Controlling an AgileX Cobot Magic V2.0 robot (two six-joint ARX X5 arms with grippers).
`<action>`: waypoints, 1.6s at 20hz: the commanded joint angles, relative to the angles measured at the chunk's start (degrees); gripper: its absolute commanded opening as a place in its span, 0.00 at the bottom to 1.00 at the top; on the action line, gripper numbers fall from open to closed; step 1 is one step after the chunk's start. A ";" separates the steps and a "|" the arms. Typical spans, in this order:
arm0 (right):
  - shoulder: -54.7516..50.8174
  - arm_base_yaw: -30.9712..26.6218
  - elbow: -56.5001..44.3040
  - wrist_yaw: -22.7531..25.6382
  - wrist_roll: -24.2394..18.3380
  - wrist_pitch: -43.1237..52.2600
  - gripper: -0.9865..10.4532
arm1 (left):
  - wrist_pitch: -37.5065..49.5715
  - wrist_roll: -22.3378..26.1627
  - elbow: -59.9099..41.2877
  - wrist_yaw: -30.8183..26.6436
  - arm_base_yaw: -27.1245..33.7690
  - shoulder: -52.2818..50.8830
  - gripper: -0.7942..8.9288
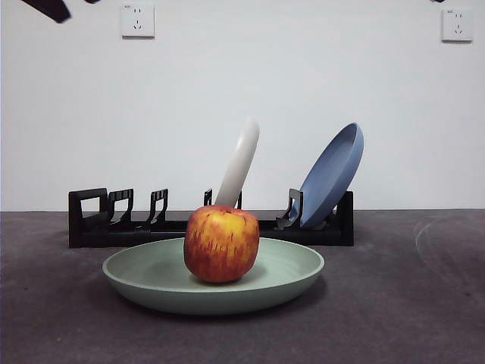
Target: Take the green plate from the plate rack,put the plate on the table,take the apple from the table,put the apple in the plate
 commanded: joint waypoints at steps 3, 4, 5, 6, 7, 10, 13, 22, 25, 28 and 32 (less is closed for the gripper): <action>-0.07 0.04 -0.48 1.29 0.66 1.46 0.07 | 2.10 1.38 -0.22 2.80 0.00 -0.83 0.07; -0.07 0.04 -0.48 1.27 0.68 1.29 0.07 | 2.05 1.49 -0.22 3.02 0.00 -1.07 0.07; -0.07 0.04 -0.48 1.29 0.68 1.11 0.07 | 2.05 1.49 -0.22 3.04 0.00 -1.31 0.07; -0.07 0.04 -0.48 1.27 0.66 0.90 0.07 | 2.08 1.49 -0.22 3.04 0.00 -1.55 0.07; -0.07 0.04 -0.48 1.27 0.66 0.85 0.07 | 2.08 1.57 -0.22 3.06 0.00 -1.64 0.07; -0.07 0.04 -0.48 2.19 0.68 0.96 0.07 | 1.57 1.73 -0.22 3.15 0.00 -1.66 0.07; -0.04 0.04 -0.48 3.41 2.93 0.87 0.07 | 1.70 3.02 -0.22 3.13 0.00 -1.64 0.07; -0.04 0.04 -0.46 3.43 5.14 0.92 0.07 | 1.70 2.95 -0.20 2.73 0.02 -1.55 0.08; -0.04 0.04 -0.46 3.43 5.14 0.90 0.07 | 1.66 2.95 -0.22 2.71 0.61 -3.02 0.08; -0.02 0.04 -0.46 3.43 5.14 0.90 0.07 | 2.05 1.73 -0.22 6.32 5.97 -7.21 0.08; 0.00 0.04 -0.46 3.45 5.14 0.94 0.07 | 6.82 -7.82 -2.62 15.26 21.38 -15.93 0.08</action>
